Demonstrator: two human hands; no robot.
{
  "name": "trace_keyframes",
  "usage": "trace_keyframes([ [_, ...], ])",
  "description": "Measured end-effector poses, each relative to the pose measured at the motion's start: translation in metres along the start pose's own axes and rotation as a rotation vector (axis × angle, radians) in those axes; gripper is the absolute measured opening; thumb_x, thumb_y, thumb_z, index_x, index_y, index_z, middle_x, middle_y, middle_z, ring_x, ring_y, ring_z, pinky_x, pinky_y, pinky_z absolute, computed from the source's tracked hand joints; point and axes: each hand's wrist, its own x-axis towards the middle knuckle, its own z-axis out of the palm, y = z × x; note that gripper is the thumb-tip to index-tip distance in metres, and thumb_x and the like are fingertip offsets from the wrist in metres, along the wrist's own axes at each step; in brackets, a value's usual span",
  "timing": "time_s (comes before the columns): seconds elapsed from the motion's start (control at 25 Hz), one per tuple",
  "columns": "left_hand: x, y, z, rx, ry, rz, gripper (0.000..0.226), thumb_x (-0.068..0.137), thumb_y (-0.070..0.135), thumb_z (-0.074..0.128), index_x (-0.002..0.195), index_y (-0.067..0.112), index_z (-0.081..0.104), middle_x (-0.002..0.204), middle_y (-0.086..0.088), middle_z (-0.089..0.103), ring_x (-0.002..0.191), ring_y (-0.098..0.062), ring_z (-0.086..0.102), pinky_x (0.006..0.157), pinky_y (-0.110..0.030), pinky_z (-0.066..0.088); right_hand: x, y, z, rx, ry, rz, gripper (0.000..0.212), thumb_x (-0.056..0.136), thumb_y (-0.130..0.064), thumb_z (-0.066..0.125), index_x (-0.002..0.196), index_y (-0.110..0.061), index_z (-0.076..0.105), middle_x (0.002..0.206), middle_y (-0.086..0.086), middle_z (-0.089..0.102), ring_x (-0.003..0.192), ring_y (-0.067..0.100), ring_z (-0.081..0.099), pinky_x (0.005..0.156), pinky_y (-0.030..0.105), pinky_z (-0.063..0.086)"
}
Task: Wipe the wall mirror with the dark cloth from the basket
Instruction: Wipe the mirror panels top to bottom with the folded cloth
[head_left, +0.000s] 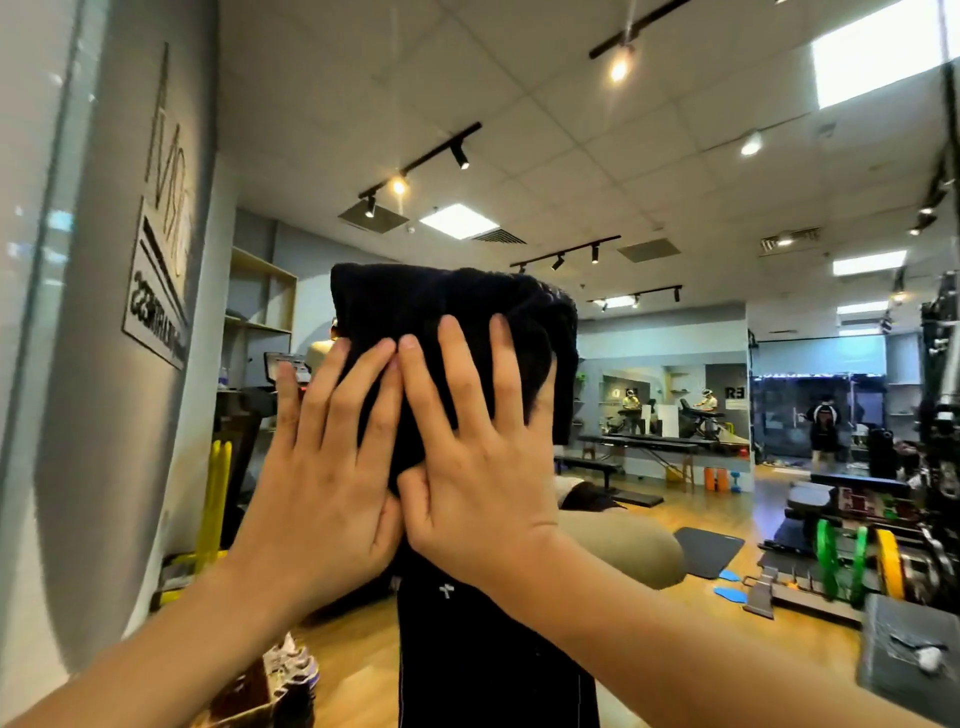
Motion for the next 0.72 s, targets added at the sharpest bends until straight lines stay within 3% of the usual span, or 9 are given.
trace_keyframes([
  [0.4,-0.056,-0.187,-0.035,0.139,-0.084,0.001,0.081,0.091,0.036,0.042,0.160,0.002,0.017,0.164,-0.021,0.020,0.155,-0.038,0.014,0.121,-0.067,0.009,0.077,-0.178,0.040,0.041,-0.091,-0.036,0.086,0.090,-0.046,0.041,0.164,-0.012,0.014,0.169,0.019,0.010,0.154,0.046,0.000,0.117,0.075,0.007],
  [0.72,-0.067,-0.224,-0.043,0.044,-0.087,0.024,0.082,0.088,0.032,0.044,0.159,0.000,0.017,0.164,-0.020,0.019,0.156,-0.035,0.011,0.121,-0.066,0.009,0.092,-0.217,0.052,0.035,-0.065,-0.016,0.084,0.089,-0.043,0.042,0.163,-0.010,0.018,0.168,0.020,0.016,0.154,0.048,0.006,0.117,0.074,0.012],
])
